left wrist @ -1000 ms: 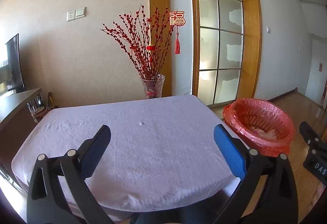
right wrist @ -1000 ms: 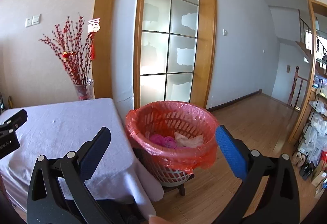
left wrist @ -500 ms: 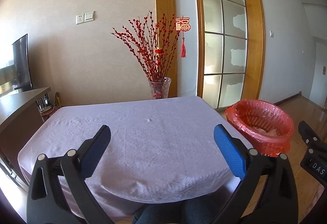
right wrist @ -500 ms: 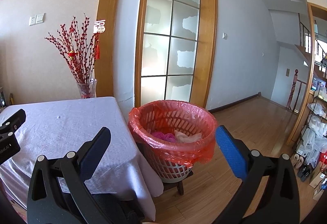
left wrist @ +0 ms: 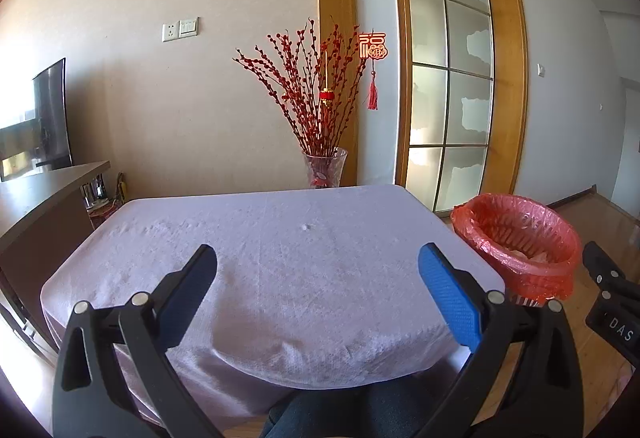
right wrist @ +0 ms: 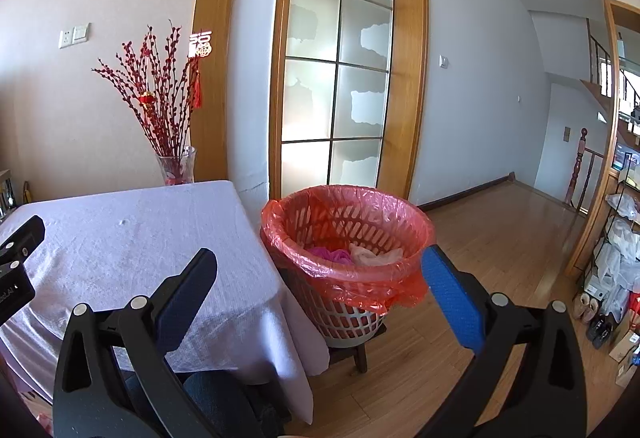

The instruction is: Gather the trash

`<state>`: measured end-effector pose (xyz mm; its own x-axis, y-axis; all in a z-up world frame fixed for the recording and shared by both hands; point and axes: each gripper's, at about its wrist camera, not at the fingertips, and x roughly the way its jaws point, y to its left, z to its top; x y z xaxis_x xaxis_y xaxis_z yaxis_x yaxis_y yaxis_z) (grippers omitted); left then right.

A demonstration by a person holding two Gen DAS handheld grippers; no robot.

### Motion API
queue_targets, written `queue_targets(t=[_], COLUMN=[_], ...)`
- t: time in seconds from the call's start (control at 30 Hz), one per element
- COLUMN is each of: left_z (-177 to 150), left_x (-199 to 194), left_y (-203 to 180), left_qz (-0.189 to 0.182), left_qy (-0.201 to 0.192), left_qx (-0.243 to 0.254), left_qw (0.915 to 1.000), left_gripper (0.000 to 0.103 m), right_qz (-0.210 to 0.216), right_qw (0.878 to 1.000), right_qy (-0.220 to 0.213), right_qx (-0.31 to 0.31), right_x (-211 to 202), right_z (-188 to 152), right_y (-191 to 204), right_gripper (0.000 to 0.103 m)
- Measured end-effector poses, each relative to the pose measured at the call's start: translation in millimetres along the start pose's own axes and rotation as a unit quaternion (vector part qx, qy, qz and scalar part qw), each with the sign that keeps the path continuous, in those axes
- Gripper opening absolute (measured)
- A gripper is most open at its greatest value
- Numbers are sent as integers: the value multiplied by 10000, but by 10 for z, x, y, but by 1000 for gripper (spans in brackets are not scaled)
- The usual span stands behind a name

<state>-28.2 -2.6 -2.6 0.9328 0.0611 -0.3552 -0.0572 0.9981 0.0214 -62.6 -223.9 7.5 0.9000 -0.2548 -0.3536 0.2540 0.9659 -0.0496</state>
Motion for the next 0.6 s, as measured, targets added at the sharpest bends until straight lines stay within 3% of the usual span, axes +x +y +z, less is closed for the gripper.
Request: queue_targets(t=[0.6], left_z=[-70], left_x=[37], left_y=[16], left_qz=[-19], left_qy=[132], left_qx=[-35], left_qw=[9999], left_gripper=[99], right_qz=[9], right_qw=[9998], right_qy=[186], right_qx=[97], right_x=[34], right_z=[-55], right_y=[-49], right_gripper=[101])
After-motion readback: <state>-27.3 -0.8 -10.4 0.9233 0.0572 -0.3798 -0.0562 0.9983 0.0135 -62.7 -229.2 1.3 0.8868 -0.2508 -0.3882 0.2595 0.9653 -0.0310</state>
